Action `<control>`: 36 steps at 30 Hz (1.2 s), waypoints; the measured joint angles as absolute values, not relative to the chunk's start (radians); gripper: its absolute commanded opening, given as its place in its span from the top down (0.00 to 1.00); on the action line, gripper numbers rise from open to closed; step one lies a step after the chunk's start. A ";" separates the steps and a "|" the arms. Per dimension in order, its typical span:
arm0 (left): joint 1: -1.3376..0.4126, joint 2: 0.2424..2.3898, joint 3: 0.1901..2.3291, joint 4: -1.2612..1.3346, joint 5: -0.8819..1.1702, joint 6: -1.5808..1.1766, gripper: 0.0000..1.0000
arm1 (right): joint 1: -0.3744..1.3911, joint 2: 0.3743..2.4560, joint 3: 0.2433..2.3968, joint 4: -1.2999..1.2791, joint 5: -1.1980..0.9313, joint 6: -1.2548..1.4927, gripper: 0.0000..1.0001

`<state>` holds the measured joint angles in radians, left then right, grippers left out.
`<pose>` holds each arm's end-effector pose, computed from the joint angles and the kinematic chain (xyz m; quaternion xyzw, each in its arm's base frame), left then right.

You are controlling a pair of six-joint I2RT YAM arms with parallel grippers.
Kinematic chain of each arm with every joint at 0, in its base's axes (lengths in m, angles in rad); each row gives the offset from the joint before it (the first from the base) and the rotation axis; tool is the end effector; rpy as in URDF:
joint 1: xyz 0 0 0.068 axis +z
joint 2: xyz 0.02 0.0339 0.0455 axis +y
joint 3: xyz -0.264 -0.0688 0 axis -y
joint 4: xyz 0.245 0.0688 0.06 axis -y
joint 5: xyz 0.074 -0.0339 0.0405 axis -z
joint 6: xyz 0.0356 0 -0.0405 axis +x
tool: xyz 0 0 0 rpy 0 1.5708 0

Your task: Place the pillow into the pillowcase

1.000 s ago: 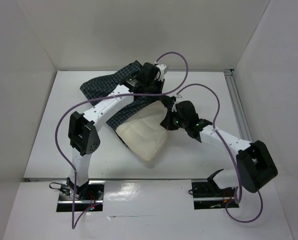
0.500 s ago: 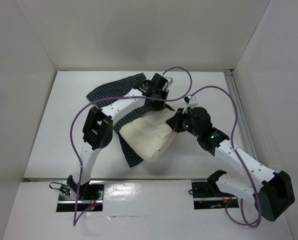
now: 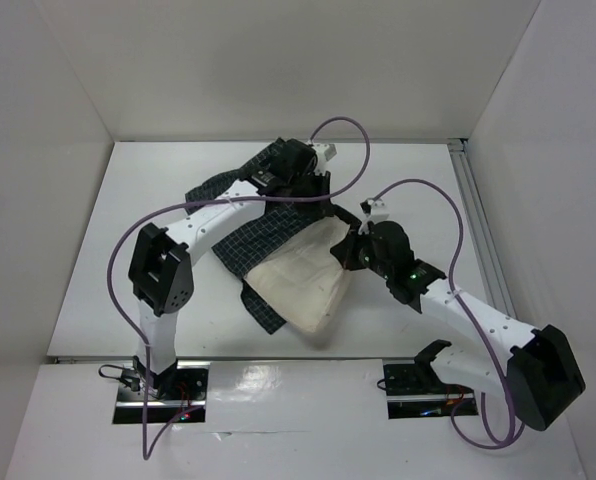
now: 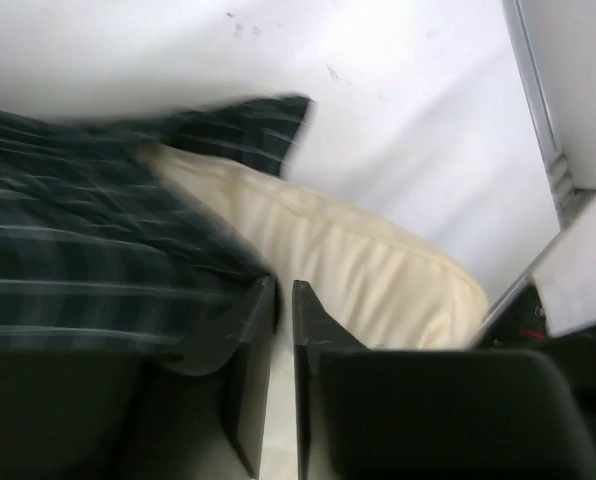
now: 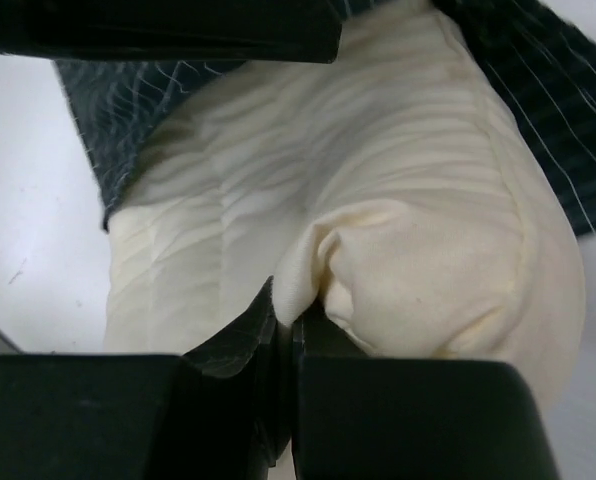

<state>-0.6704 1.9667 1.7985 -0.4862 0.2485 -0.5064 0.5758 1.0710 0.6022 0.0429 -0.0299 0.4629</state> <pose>0.3546 -0.2923 0.3092 0.1275 0.8825 -0.3361 0.3034 0.1998 0.1310 0.2428 -0.0555 0.8387 0.2797 0.4640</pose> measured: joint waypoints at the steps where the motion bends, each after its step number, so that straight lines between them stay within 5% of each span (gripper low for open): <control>1: -0.668 1.966 1.802 -0.486 0.252 -0.509 0.59 | 0.576 1.063 0.593 0.041 -0.018 0.463 1.00; 3: -0.667 1.966 1.803 -0.495 0.288 -0.521 0.42 | 0.575 1.039 0.570 0.035 0.010 0.463 1.00; 4: -0.672 1.963 1.805 -0.506 0.295 -0.527 0.22 | 0.573 1.029 0.561 0.037 0.028 0.464 1.00; 5: -0.680 1.959 1.805 -0.513 0.295 -0.525 0.18 | 0.571 1.026 0.558 0.049 0.040 0.466 0.96; 10: -0.685 1.868 1.786 -0.562 0.224 -0.526 0.23 | 0.573 1.018 0.571 -0.049 0.055 0.441 0.07; 11: -0.674 1.826 1.759 -0.563 0.187 -0.529 0.25 | 0.573 1.018 0.581 -0.073 0.059 0.431 0.01; 16: -0.560 1.456 1.403 -0.533 -0.051 -0.596 0.34 | 0.580 1.010 0.670 -0.182 0.123 0.381 0.01; 23: -0.533 1.027 0.796 -0.463 -0.178 -0.789 0.28 | 0.653 1.009 0.790 -0.260 0.213 0.287 0.01; 28: -0.535 0.946 0.474 -0.318 -0.110 -0.869 0.27 | 0.860 1.162 0.904 -0.293 0.271 0.228 0.01; 36: -0.535 0.966 0.287 0.014 -0.025 -0.927 0.30 | 1.084 1.345 0.969 -0.362 0.326 0.176 0.01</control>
